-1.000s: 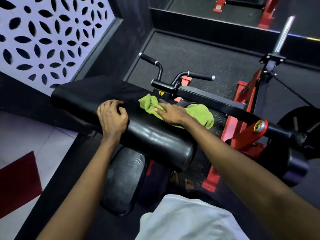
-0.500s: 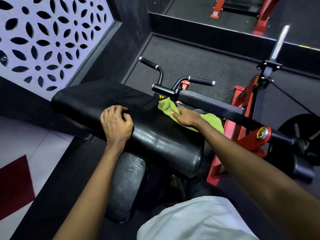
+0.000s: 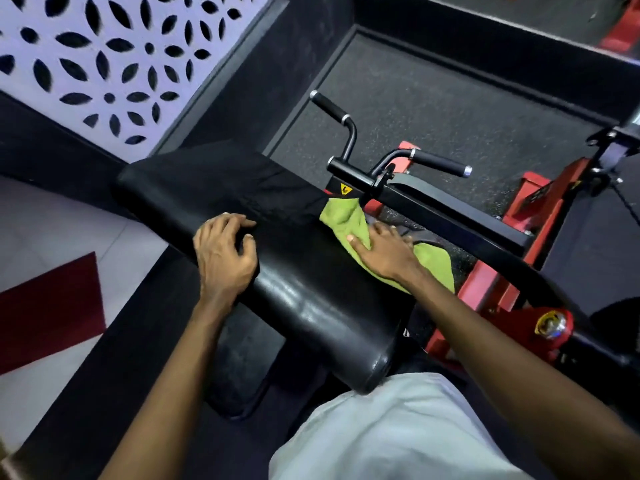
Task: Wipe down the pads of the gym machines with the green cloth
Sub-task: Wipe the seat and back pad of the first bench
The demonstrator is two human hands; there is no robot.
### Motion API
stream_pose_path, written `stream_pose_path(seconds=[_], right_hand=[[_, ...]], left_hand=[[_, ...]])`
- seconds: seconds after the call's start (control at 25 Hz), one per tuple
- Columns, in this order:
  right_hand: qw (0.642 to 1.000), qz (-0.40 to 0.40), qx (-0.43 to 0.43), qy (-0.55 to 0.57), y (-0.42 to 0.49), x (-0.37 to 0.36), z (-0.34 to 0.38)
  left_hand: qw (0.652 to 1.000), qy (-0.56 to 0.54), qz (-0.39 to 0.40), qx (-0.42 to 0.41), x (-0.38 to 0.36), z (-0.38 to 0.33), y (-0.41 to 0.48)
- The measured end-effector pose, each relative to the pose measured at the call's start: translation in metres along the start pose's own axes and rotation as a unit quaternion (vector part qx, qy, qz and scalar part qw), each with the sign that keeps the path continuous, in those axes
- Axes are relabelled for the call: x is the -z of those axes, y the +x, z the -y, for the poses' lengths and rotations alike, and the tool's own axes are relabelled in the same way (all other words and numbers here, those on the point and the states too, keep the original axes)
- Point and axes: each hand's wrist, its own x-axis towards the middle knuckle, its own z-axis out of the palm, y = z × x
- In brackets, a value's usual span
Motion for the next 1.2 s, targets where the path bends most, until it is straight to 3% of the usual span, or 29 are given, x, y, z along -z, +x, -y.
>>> stream_pose_path(seconds=[0.16, 0.28, 0.44, 0.56, 0.68, 0.92, 1.0, 1.12, 1.2], right_hand=[[0.996, -0.039, 0.024, 0.08, 0.017, 0.003, 0.038], [0.99, -0.027, 0.107, 0.09, 0.025, 0.006, 0.074], [0.973, -0.007, 0.207, 0.1, 0.011, 0.013, 0.041], [0.983, -0.029, 0.157, 0.089, 0.022, 0.006, 0.03], [0.982, -0.03, 0.142, 0.124, 0.038, 0.011, 0.07], [0.931, 0.001, 0.348, 0.113, -0.002, 0.008, 0.089], [0.939, 0.004, 0.326, 0.109, 0.01, 0.006, 0.072], [0.982, -0.007, 0.167, 0.086, 0.026, 0.005, 0.039], [0.991, -0.004, 0.094, 0.09, 0.015, 0.002, 0.023]], left_hand=[[1.0, 0.002, 0.021, 0.004, 0.004, 0.0, 0.002], [0.999, -0.01, 0.026, 0.042, 0.004, -0.005, 0.005], [0.996, 0.008, -0.008, 0.086, 0.0, -0.017, 0.007], [0.995, 0.004, -0.028, 0.092, -0.002, -0.019, 0.007], [0.993, -0.011, -0.056, 0.099, -0.002, -0.019, 0.006], [0.977, -0.036, -0.075, 0.198, 0.006, 0.025, 0.036], [0.972, -0.03, -0.076, 0.219, 0.002, 0.028, 0.043], [0.969, -0.026, -0.1, 0.226, -0.004, 0.021, 0.044], [0.968, -0.02, -0.103, 0.227, -0.005, 0.022, 0.045]])
